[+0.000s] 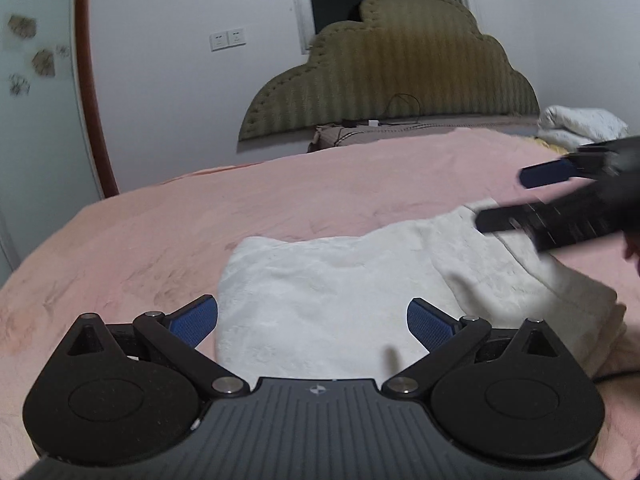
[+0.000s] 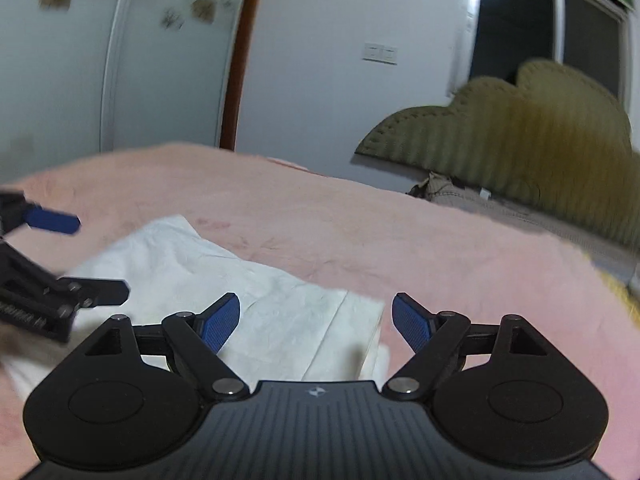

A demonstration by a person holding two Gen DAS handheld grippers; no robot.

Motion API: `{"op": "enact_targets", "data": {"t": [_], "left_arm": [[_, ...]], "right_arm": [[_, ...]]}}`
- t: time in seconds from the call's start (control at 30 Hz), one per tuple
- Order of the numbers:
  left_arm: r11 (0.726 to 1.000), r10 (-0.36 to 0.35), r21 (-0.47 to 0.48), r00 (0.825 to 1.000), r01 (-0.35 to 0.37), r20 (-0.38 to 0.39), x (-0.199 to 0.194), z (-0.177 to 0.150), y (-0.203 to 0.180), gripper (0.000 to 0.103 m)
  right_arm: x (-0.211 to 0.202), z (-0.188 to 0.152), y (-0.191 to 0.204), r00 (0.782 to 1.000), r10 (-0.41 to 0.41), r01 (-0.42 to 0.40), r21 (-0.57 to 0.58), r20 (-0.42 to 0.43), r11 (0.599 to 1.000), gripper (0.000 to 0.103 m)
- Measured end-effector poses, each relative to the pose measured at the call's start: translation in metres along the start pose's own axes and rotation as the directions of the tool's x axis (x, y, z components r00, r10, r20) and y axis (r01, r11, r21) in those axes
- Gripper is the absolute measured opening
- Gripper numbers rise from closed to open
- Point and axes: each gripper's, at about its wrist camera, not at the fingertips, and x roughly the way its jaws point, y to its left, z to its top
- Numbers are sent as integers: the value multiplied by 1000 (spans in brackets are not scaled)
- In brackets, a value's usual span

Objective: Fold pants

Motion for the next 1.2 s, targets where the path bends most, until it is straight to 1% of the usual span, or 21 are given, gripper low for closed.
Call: {"op": "enact_targets", "data": {"t": [0.03,0.1,0.17,0.23,0.33,0.37,0.43,0.5,0.6,0.7,0.77,0.8,0.83,0.87,0.9,0.97,1.03,1.07,1.13,1.17,1.2], "left_arm": [[1000,-6,15,1000,6,3,-2,-2,-3,103],[999,-13,40,1000,13,6,-4,-7,-9,103],[998,-8,59,1000,7,5,-2,-11,-12,103],[997,4,71,1000,-4,5,0,-12,-12,103],[998,-9,58,1000,8,6,2,-10,-12,103],[998,-25,52,1000,25,3,2,-9,-12,103],[996,-76,47,997,77,-10,2,-8,-12,103],[991,-129,45,991,130,-31,2,-8,-16,103],[970,-233,54,969,238,-87,9,-13,-24,103],[972,-211,87,975,217,-71,13,-17,-28,103],[974,-205,83,977,210,-65,10,-14,-22,103],[978,-188,81,981,192,-51,8,-13,-19,103],[984,-157,77,987,160,-34,5,-12,-15,103],[989,-127,69,992,129,-22,5,-11,-11,103],[993,-105,57,994,106,-18,7,-10,-7,103],[993,-113,17,992,114,-55,16,-8,0,102],[983,-181,-11,973,181,-141,30,-12,0,101],[984,-176,-6,974,176,-141,30,-16,-3,101],[985,-168,31,980,172,-110,22,-18,-5,103],[984,-167,47,981,172,-101,18,-17,-5,102],[986,-152,55,985,157,-84,12,-15,-1,102]], "right_arm": [[10,1,-15,999,43,-41,93,-20,995,83],[28,-5,-48,991,126,-108,302,-39,947,83],[46,-14,-72,988,141,-102,418,-64,903,82],[56,-20,-83,986,153,-103,459,-73,882,54],[60,-24,-86,968,247,-192,500,-46,845,39],[61,-24,-83,967,251,-197,485,-48,852,35],[57,-25,-79,965,260,-215,466,-34,858,10],[46,-24,-74,975,218,-183,425,-35,887,6],[30,-25,-70,985,167,-139,393,-39,909,6],[33,-28,-64,985,145,-102,357,-96,928,8],[31,-28,-70,988,122,-76,394,-94,916,20],[25,-26,-72,993,72,-30,401,-91,916,35],[14,-24,-70,997,4,25,385,-74,922,42],[5,-21,-66,998,-38,55,360,-53,931,42],[-4,-18,-61,999,-38,46,332,-32,942,42],[-16,-18,-45,996,90,-86,287,-3,954,42],[-16,-22,-24,971,238,-224,238,-32,945,40],[-13,-26,-14,960,270,-250,206,-74,946,40],[-4,-37,1,961,230,-216,98,-156,971,39],[-6,-40,3,965,218,-210,70,-147,975,39],[-10,-40,0,968,211,-199,98,-134,975,39]]}}
